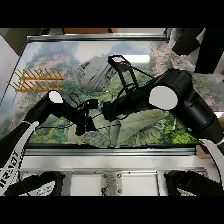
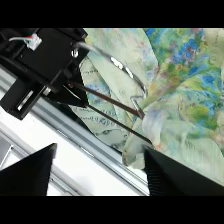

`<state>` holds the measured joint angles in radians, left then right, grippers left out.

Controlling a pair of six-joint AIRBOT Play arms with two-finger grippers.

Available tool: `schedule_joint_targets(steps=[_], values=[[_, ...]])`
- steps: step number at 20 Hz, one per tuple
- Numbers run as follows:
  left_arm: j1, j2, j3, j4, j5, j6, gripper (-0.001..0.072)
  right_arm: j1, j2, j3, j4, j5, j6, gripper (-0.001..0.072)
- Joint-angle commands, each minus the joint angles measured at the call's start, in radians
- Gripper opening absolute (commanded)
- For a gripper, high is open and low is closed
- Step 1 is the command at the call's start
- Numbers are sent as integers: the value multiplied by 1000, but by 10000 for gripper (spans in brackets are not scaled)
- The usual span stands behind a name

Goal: Fold the clothes and pants, and hang the long-sleeved shirts on hangers.

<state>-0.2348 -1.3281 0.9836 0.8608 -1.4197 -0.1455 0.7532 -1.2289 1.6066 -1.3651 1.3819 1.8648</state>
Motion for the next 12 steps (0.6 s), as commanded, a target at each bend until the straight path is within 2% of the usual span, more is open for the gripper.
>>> schedule_joint_targets(steps=[1, 5, 7, 10, 11, 12], values=[[1, 0, 1, 0, -2, 0, 14, -30, 47, 2, 10, 109, -108, 625], [1, -1, 1, 0, -9, 0, 14, -217, 98, 2, 188, 289, -487, 625], [1, 0, 1, 1, -12, 0, 14, -324, 100, 2, 266, 306, -511, 624], [1, -1, 1, 1, -13, 0, 14, -410, 97, 2, 267, 303, -510, 625], [1, -1, 1, 1, -13, 0, 14, -425, 97, 2, 278, 301, -462, 625], [1, -1, 1, 1, -13, 0, 14, -433, 97, 0, 278, 290, -525, 625]])
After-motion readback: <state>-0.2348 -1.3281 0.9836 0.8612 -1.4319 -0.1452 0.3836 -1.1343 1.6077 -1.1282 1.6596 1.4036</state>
